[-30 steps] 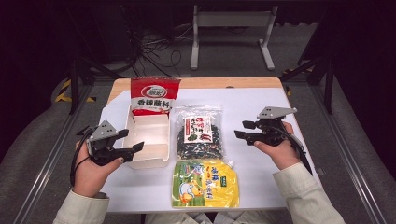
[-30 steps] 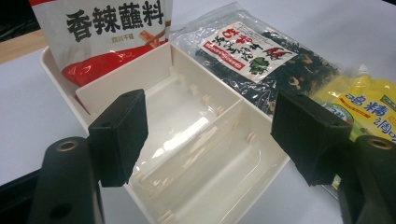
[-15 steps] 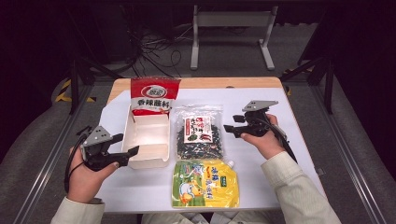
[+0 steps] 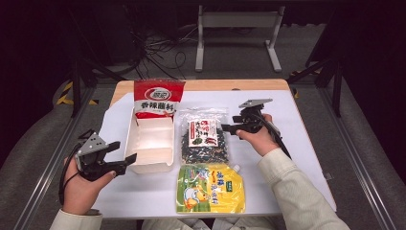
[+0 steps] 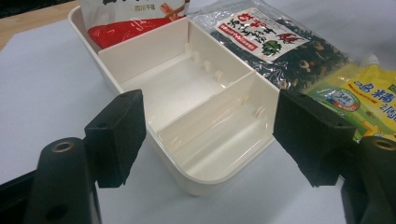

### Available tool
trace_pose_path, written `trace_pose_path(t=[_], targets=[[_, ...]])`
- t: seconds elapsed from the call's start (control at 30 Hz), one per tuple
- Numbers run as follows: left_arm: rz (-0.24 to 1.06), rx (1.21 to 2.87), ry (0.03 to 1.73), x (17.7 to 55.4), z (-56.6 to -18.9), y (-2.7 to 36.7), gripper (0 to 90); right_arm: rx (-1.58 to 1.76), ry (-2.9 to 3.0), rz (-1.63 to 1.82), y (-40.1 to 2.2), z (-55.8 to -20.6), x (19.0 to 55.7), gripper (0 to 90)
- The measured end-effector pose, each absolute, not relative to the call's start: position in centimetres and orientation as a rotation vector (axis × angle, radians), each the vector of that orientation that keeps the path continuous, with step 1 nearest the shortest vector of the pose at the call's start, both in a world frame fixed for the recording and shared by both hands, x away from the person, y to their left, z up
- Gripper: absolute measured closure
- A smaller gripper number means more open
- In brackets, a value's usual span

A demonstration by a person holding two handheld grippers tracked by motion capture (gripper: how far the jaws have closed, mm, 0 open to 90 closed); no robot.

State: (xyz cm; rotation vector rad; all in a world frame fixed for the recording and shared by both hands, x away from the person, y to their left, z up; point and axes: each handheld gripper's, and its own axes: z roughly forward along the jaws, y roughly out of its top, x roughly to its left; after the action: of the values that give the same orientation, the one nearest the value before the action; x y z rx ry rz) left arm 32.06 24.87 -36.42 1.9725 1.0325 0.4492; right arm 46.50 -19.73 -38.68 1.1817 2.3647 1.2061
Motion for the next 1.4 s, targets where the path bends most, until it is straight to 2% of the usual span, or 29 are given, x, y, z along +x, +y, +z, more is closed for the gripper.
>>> trace_pose_path(t=[0.47,0.87,1.1,1.4], targets=[[0.444,1.977,1.046,31.8,-36.8,25.1,26.2,1.304,2.39,1.086,-19.0,-41.6,49.1,34.9],[0.439,1.984,1.059,31.7,-37.1,25.3,26.4,1.352,2.449,1.043,-18.3,-43.2,49.7,34.9],[0.43,1.98,1.059,31.8,-37.2,25.2,26.4,1.415,2.514,1.051,-17.8,-43.9,49.8,28.8],[0.428,1.986,1.052,31.9,-37.1,25.1,26.4,1.418,2.518,1.026,-17.5,-43.9,49.7,28.4]])
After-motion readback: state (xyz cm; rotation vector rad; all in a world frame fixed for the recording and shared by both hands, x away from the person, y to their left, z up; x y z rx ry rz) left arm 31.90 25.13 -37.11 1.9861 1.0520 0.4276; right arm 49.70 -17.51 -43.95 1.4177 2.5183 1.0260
